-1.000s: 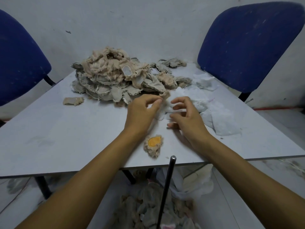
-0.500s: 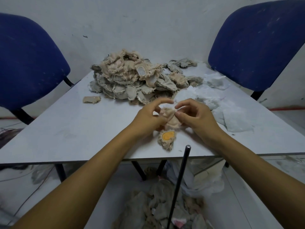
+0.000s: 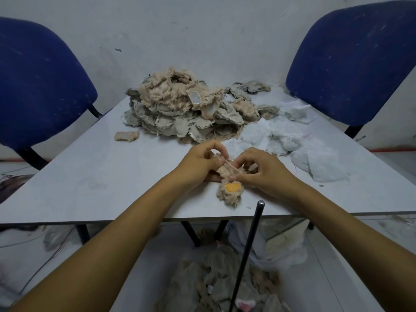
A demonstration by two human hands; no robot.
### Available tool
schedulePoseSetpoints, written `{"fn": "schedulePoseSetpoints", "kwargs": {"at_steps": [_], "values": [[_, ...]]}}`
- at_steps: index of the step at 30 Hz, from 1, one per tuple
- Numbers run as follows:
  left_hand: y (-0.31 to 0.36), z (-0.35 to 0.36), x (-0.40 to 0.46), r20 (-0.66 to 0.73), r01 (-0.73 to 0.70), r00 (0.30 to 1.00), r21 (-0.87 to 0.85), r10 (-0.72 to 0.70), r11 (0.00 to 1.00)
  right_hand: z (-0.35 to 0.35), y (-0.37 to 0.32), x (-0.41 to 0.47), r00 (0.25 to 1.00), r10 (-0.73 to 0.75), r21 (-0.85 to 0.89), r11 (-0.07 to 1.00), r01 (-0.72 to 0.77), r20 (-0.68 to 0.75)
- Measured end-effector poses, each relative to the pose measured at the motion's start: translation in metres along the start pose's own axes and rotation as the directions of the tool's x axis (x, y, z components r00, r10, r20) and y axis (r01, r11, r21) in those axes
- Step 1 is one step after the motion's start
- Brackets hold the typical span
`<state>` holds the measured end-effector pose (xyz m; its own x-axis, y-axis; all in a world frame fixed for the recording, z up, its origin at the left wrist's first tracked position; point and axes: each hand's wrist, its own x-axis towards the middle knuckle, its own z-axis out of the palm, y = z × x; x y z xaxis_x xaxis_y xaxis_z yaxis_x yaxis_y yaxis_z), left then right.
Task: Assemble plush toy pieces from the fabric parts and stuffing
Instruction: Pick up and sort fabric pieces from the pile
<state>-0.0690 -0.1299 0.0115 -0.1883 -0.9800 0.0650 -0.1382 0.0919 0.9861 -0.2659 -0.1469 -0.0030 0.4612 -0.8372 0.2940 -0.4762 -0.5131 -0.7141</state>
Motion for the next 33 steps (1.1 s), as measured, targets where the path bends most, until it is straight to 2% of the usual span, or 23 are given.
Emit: {"fn": "schedulePoseSetpoints", "kwargs": {"at_steps": [2, 7, 11, 16, 18, 20, 22, 25, 28, 31, 33], "values": [[0.0, -0.001, 0.0, 0.038, -0.001, 0.999, 0.053, -0.001, 0.999, 0.002, 0.001, -0.001, 1.0, -0.018, -0.013, 1.0, 0.017, -0.005], [0.004, -0.001, 0.002, 0.106, 0.009, 0.994, 0.108, -0.021, 0.994, -0.002, 0.003, -0.005, 0.995, -0.019, 0.225, 0.973, 0.042, -0.103], [0.006, -0.002, -0.001, 0.169, -0.03, 0.986, 0.169, 0.001, 0.985, 0.0, 0.003, -0.005, 0.996, -0.027, 0.222, 0.974, 0.047, -0.09], [0.01, -0.007, -0.007, 0.292, -0.106, 0.956, 0.443, -0.031, 0.89, 0.001, -0.004, -0.01, 0.997, -0.058, 0.135, 0.99, 0.051, 0.052], [0.015, -0.011, -0.009, 0.355, -0.107, 0.933, 0.434, -0.061, 0.895, -0.001, -0.008, -0.012, 0.992, -0.032, 0.212, 0.977, 0.006, 0.122], [0.016, -0.012, -0.01, 0.393, -0.047, 0.916, 0.313, -0.084, 0.949, -0.004, -0.01, -0.013, 0.987, -0.002, 0.303, 0.952, -0.049, 0.163], [0.014, -0.009, -0.011, 0.363, -0.012, 0.927, 0.273, -0.092, 0.962, -0.004, -0.011, -0.013, 0.987, 0.028, 0.328, 0.941, -0.078, 0.155], [0.01, 0.003, -0.009, 0.189, -0.078, 0.982, 0.448, -0.009, 0.89, 0.002, -0.012, -0.012, 0.995, 0.052, 0.257, 0.964, -0.073, 0.084], [0.006, 0.015, -0.008, 0.034, -0.117, 0.992, 0.617, 0.123, 0.778, 0.005, -0.012, -0.011, 0.998, 0.065, 0.227, 0.972, -0.068, 0.021], [-0.001, 0.023, -0.006, 0.003, -0.17, 0.971, 0.72, 0.241, 0.673, 0.006, -0.009, -0.01, 0.998, 0.057, 0.222, 0.974, -0.054, -0.006], [-0.002, 0.021, -0.005, 0.039, -0.21, 0.968, 0.673, 0.249, 0.709, 0.006, -0.008, -0.009, 0.998, 0.055, 0.193, 0.98, -0.048, -0.031]]}}
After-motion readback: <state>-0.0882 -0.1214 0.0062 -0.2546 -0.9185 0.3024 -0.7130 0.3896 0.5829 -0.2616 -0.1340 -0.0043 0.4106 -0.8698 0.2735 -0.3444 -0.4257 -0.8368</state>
